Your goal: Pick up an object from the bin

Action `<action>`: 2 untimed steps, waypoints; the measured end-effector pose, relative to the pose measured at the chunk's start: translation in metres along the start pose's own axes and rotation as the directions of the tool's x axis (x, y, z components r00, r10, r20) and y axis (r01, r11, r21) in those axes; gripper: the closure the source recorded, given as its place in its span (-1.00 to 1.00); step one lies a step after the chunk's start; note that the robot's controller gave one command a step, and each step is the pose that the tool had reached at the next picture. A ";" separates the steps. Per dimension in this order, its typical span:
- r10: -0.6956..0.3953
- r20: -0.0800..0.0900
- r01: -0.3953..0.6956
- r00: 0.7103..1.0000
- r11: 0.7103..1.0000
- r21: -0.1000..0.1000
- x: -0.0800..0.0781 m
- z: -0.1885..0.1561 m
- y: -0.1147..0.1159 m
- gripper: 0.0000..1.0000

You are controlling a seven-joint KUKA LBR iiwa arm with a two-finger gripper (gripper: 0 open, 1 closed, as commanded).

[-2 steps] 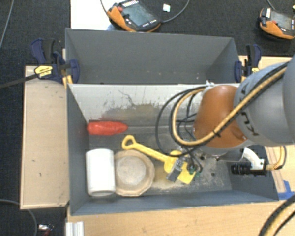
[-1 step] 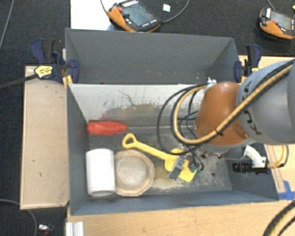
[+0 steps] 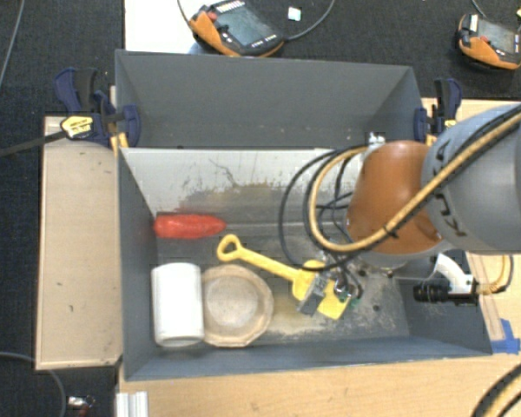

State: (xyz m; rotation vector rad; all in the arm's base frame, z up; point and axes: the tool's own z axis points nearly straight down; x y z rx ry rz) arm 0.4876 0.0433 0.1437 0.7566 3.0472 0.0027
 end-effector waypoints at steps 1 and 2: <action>-0.002 0.002 0.002 1.000 1.000 -0.001 0.000 -0.008 0.000 1.00; -0.006 0.003 0.006 1.000 1.000 -0.001 -0.001 -0.025 0.000 1.00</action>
Offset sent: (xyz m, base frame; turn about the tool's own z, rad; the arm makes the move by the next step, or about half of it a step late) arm 0.0004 -0.0001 0.0325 -0.0011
